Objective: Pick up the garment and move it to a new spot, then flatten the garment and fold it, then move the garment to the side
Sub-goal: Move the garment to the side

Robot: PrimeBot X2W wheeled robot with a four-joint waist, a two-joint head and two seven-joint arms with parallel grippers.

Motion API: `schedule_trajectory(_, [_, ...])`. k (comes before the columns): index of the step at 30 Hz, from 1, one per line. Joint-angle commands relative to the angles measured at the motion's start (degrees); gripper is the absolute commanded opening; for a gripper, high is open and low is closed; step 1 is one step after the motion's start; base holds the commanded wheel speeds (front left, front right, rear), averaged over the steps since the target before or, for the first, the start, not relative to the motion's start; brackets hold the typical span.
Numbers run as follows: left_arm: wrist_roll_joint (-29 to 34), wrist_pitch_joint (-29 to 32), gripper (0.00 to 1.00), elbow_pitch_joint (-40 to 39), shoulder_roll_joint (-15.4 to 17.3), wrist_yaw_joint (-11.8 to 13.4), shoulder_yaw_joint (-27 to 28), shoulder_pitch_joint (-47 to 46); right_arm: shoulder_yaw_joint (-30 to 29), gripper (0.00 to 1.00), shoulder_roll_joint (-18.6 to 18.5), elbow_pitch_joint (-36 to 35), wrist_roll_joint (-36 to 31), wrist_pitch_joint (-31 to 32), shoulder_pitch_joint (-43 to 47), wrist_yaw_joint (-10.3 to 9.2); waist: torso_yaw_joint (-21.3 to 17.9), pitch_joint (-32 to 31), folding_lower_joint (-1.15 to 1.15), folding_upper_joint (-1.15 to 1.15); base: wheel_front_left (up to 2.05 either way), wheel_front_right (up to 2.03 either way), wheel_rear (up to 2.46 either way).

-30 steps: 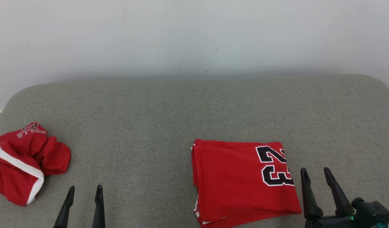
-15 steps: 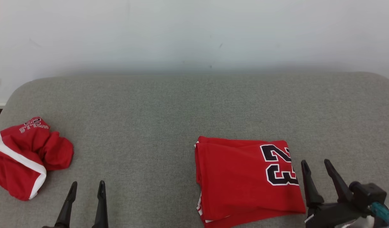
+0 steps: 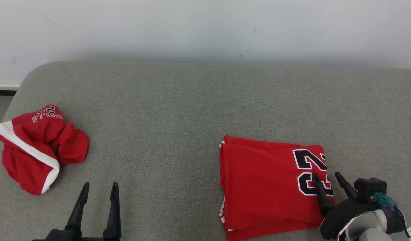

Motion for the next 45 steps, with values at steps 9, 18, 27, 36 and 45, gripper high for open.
schedule_trajectory(9, [-0.2,-0.2,1.00,0.5,-0.3,0.1,0.0,-1.9,3.7,0.31,0.4,9.7,1.7,1.0,-4.2,-0.15,0.8,1.6,-0.01,-0.01,0.00,0.00,0.00])
schedule_trajectory(18, [-0.3,-0.2,1.00,0.9,-0.8,0.1,0.4,-2.9,4.8,0.00,-1.9,13.0,3.6,-0.5,-8.4,-0.20,-0.1,3.1,-0.01,-0.01,0.00,0.00,0.00])
schedule_trajectory(27, [-0.1,-0.2,1.00,0.0,-1.0,0.1,0.4,-4.7,7.5,0.00,-4.9,11.3,2.8,-1.7,-15.6,-0.17,-1.3,5.4,-0.01,-0.01,0.00,0.00,0.00])
schedule_trajectory(36, [-0.3,-0.2,1.00,-4.4,-1.0,0.1,-2.1,-9.1,9.5,0.00,-12.1,7.4,2.6,1.0,-26.3,-0.16,-4.7,14.4,-0.01,-0.01,0.00,0.00,0.00])
schedule_trajectory(45, [0.5,-0.2,1.00,-9.6,2.5,0.1,-2.6,-14.0,7.1,0.00,-17.9,5.7,3.5,1.4,-35.6,-0.16,-10.7,25.3,-0.01,-0.01,0.00,0.00,0.00])
